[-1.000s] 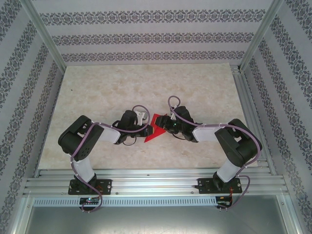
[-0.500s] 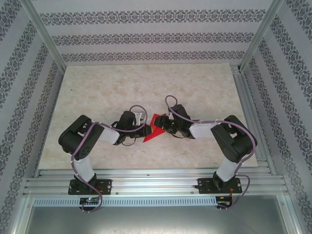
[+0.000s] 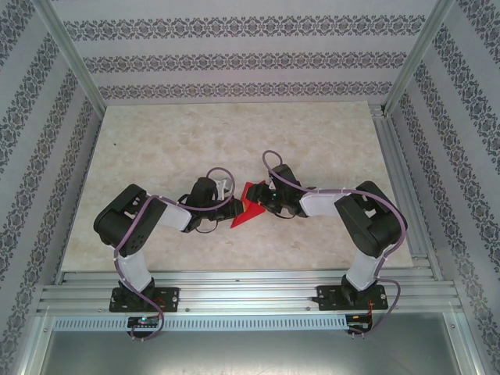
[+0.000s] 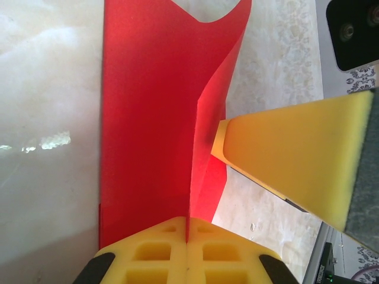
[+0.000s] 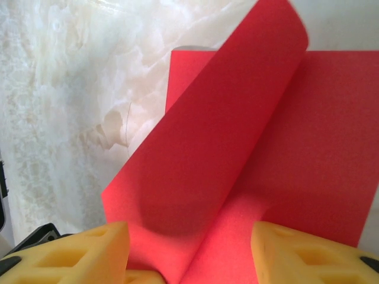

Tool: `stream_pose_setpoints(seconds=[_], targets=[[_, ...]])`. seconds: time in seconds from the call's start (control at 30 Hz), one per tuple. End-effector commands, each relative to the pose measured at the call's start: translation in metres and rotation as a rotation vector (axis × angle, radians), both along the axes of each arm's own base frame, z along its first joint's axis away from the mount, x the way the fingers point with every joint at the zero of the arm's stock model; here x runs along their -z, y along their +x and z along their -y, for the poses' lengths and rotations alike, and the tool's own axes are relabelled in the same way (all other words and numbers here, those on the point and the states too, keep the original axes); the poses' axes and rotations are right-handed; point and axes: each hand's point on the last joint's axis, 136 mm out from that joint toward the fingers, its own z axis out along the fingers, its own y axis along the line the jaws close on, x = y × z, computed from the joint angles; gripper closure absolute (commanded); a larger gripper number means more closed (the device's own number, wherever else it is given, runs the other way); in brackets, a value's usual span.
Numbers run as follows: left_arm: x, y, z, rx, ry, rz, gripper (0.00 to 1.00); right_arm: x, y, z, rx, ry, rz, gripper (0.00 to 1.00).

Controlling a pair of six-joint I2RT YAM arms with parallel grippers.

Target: Fold a paper plane with a square sheet of paper (pick it up from the middle)

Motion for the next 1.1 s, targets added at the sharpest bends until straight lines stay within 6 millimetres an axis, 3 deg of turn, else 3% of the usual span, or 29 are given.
stream_pose_setpoints(seconds=[0.0, 0.47, 1.07], targets=[[-0.008, 0.004, -0.001, -0.007, -0.041, 0.014, 0.96, 0.021, -0.002, 0.011, 0.048, -0.093, -0.056, 0.43], [-0.003, -0.002, -0.004, 0.006, -0.028, -0.002, 0.80, 0.053, -0.015, 0.024, 0.107, -0.255, -0.156, 0.48], [-0.023, -0.005, -0.029, -0.028, 0.065, 0.076, 0.64, 0.070, -0.026, 0.044, 0.169, -0.345, -0.216, 0.50]])
